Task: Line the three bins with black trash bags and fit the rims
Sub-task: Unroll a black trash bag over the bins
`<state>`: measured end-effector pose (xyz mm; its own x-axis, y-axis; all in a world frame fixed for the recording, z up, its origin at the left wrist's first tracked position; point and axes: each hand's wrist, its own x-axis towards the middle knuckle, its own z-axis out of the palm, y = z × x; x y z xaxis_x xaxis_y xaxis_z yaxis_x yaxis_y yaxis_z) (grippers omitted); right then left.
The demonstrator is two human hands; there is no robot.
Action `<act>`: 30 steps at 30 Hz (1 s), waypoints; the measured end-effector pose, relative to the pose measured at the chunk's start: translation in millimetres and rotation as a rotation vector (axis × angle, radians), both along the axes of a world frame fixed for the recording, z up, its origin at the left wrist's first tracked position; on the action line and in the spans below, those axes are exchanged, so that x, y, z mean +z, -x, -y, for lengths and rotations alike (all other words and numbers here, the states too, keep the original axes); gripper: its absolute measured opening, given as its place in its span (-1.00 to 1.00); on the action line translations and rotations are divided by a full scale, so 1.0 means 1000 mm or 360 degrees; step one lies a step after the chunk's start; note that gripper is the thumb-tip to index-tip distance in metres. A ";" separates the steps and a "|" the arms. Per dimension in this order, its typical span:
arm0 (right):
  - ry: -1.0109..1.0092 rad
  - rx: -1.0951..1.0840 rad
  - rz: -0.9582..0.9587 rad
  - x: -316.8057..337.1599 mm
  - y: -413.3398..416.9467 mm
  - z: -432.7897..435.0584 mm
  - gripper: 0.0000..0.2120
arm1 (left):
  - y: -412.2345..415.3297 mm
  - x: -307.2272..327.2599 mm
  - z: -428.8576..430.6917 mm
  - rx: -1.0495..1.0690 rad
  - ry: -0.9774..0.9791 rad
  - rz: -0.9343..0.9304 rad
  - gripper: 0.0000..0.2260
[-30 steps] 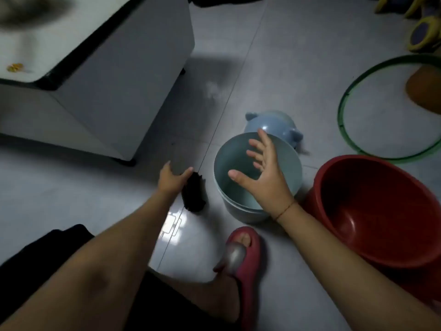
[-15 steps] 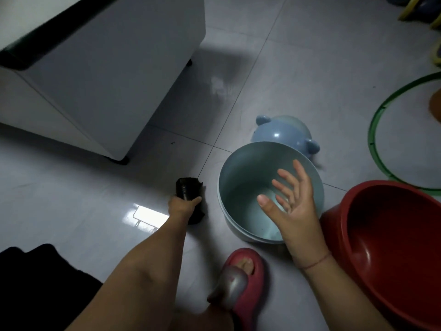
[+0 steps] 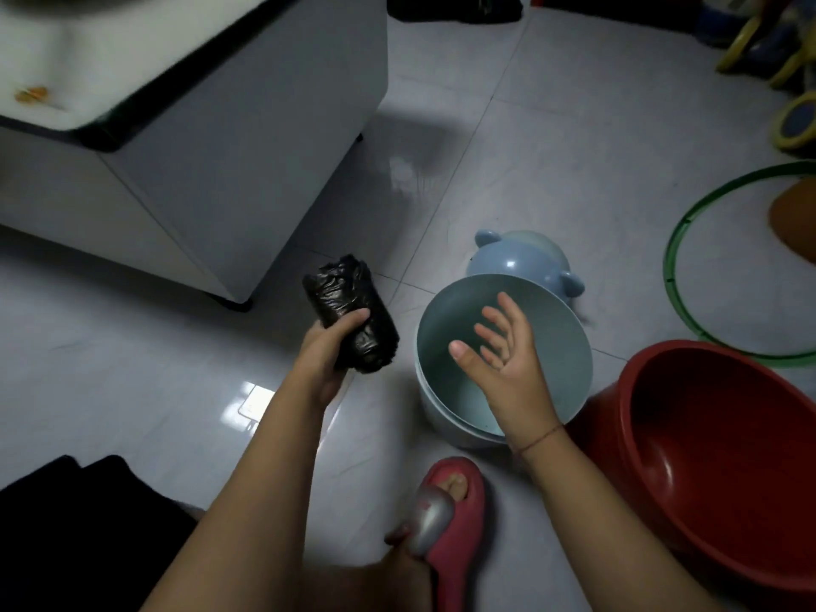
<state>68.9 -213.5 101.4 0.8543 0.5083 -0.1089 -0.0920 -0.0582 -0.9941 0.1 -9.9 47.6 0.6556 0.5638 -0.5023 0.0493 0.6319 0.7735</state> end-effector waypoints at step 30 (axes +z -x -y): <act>0.0017 -0.0768 0.0112 0.091 0.032 0.267 -0.41 | -0.049 0.145 0.346 -0.1354 0.0622 0.0290 -0.47</act>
<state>36.4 -480.8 192.7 0.9976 0.0515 -0.0458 -0.0439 -0.0357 -0.9984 49.3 -355.7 193.1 0.8554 -0.3243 -0.4038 0.5110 0.6554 0.5562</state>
